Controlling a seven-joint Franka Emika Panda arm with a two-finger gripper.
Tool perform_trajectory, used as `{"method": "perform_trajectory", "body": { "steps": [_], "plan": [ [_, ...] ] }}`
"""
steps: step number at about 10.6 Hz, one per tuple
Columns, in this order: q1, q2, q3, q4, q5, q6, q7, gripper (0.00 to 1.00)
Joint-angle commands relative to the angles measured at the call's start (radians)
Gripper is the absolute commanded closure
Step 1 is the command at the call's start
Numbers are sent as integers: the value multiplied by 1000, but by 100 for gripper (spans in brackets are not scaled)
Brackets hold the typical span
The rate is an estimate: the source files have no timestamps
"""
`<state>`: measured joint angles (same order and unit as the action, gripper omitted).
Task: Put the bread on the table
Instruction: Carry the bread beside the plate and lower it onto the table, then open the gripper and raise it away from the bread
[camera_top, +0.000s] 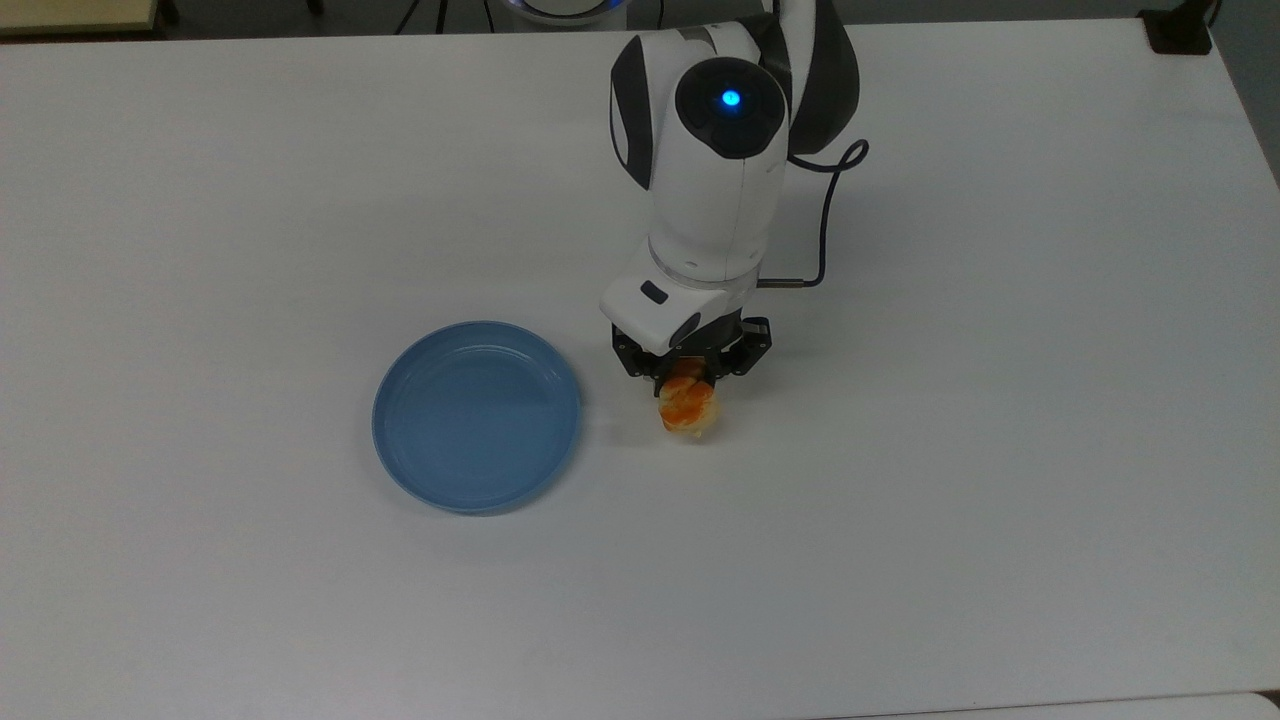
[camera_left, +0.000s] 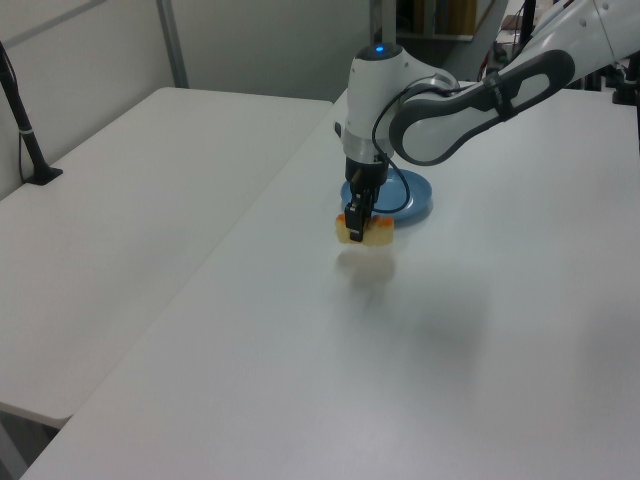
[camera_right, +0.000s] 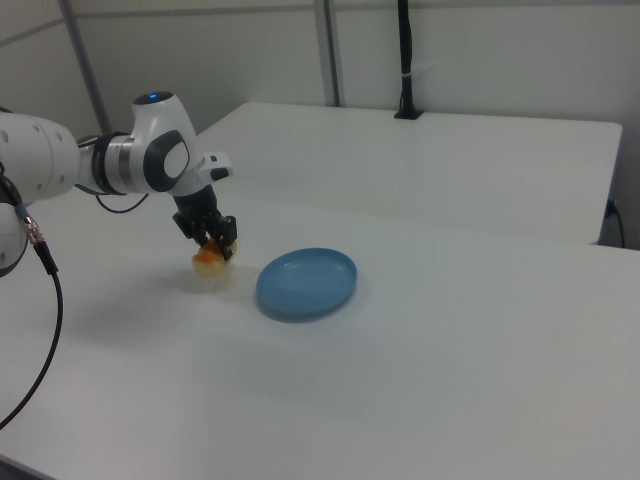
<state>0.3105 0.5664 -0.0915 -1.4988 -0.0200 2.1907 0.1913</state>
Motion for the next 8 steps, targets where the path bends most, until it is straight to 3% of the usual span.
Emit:
{"method": "perform_trajectory", "body": {
  "steps": [1, 5, 8],
  "plan": [
    [25, -3, -13, -28, -6, 1, 17, 0],
    [12, -78, -20, -25, -6, -44, 7, 0],
    [-49, -287, -34, -24, -58, -344, -3, 0]
  ]
}}
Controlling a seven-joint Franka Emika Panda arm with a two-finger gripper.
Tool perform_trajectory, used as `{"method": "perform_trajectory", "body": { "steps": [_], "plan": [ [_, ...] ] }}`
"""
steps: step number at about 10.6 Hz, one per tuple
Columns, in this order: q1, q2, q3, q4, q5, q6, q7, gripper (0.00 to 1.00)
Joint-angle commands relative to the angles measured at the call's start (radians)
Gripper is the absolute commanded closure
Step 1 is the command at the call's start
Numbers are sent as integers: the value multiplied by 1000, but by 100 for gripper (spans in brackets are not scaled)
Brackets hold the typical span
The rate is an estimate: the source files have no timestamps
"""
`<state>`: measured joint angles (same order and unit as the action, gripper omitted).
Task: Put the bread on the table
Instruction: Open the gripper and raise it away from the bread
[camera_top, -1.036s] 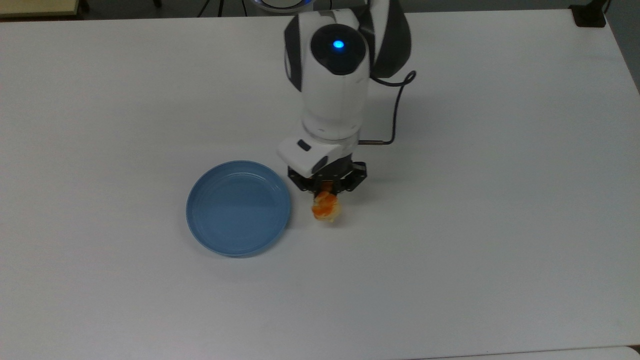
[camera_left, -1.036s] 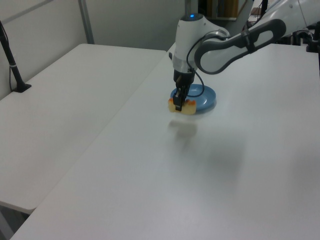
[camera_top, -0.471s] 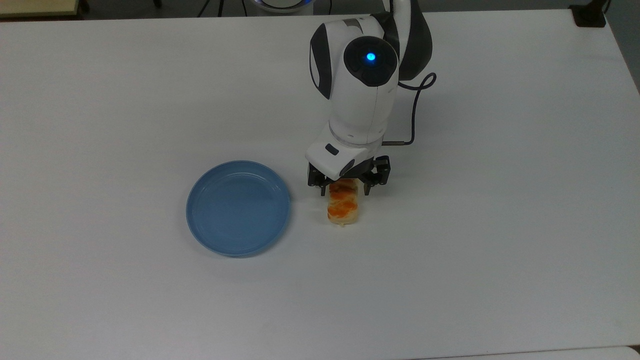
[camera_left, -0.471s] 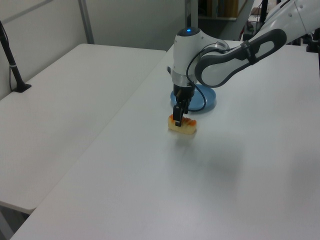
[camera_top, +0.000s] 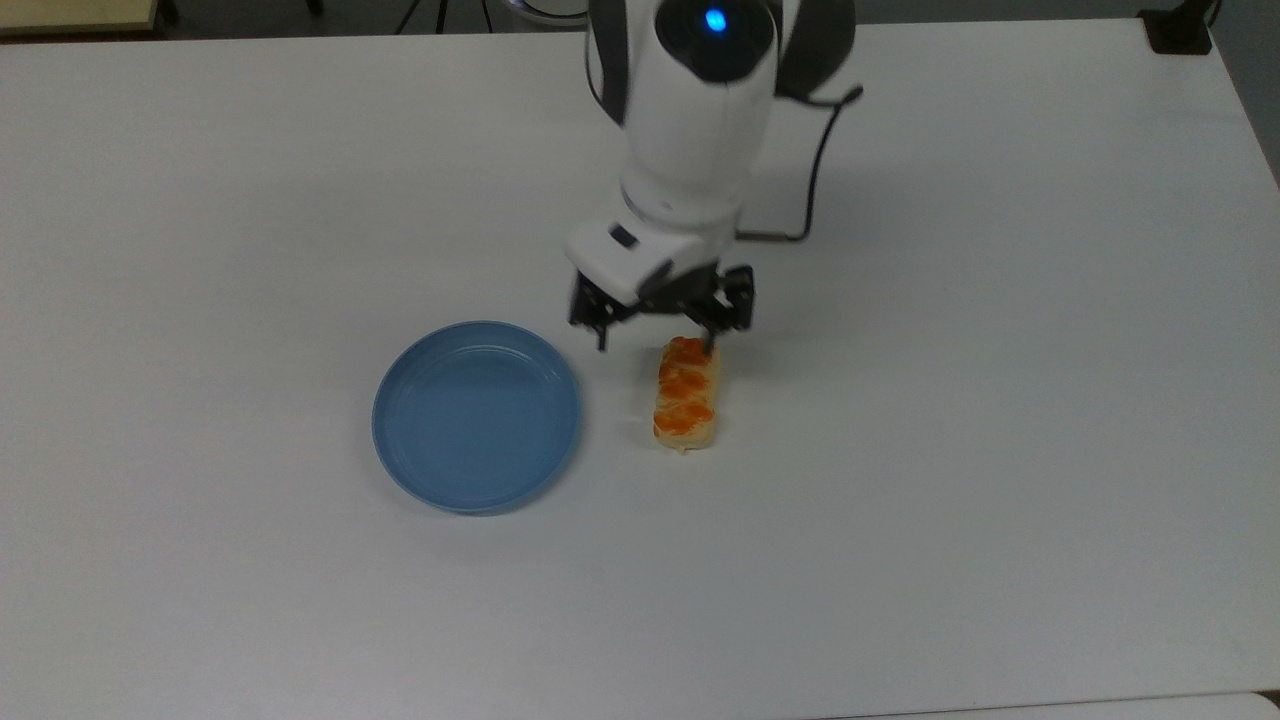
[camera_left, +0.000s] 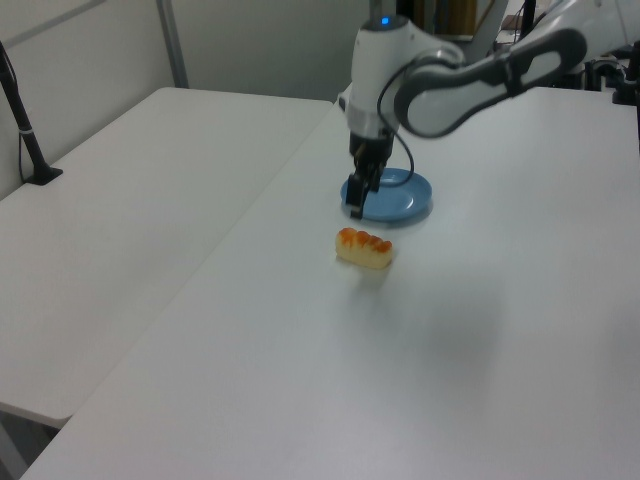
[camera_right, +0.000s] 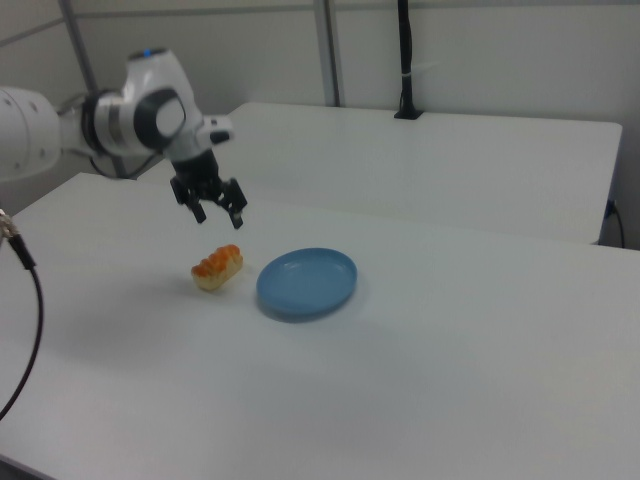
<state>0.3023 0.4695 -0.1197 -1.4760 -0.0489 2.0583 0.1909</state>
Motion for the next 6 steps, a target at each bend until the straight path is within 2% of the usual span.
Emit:
{"method": "perform_trajectory", "body": {
  "steps": [1, 3, 5, 6],
  "plan": [
    [-78, -245, -6, -49, -25, -301, -8, 0],
    [-149, -322, -1, -50, -3, -392, -22, 0],
    [-213, -386, 6, -78, 58, -399, -31, 0],
    [-218, -405, 6, -87, 58, -400, -54, 0]
  ]
}}
